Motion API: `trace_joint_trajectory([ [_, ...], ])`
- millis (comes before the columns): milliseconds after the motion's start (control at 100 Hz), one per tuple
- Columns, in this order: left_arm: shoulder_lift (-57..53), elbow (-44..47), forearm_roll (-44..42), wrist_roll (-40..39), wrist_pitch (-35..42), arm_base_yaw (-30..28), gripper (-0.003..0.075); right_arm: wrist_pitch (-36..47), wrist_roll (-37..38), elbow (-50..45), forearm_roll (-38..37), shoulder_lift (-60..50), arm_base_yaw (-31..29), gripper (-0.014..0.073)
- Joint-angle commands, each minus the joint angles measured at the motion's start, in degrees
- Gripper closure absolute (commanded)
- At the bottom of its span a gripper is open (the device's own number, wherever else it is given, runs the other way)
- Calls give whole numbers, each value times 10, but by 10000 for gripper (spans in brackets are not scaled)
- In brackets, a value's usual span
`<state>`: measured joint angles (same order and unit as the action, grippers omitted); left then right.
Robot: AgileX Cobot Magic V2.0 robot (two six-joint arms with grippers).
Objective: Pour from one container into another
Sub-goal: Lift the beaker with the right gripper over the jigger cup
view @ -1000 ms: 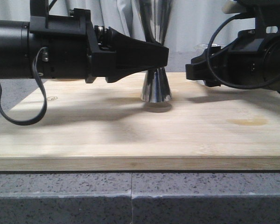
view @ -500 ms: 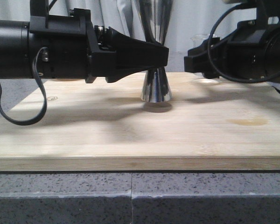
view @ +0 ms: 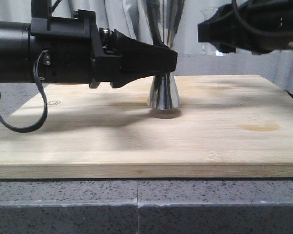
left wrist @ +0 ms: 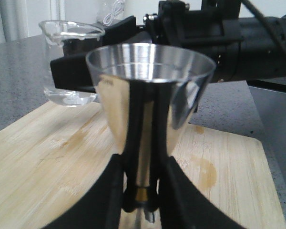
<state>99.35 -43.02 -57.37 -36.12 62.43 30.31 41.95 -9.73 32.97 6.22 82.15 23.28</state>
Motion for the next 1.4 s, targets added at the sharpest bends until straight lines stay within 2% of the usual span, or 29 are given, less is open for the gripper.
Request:
trace_joint_trajectory([
  [0,-28,-15,24,-8,50,0,739,-11,-2,36,-23,-43,0,432],
  [410,-28,-15,23,-9,50,0,739,-185,-2,125,-100,-124,0,432],
  [760,-28,-15,20,-9,50,0,739,-299,-2,129,-142,-192,0,432],
  [1150,-28,-15,19,-9,50,0,739,-364,-2,129,-174,-230,50,432],
  [1390,-28,-15,14,-10,50,0,739,-386,-2,129,-184,-230,61,432],
])
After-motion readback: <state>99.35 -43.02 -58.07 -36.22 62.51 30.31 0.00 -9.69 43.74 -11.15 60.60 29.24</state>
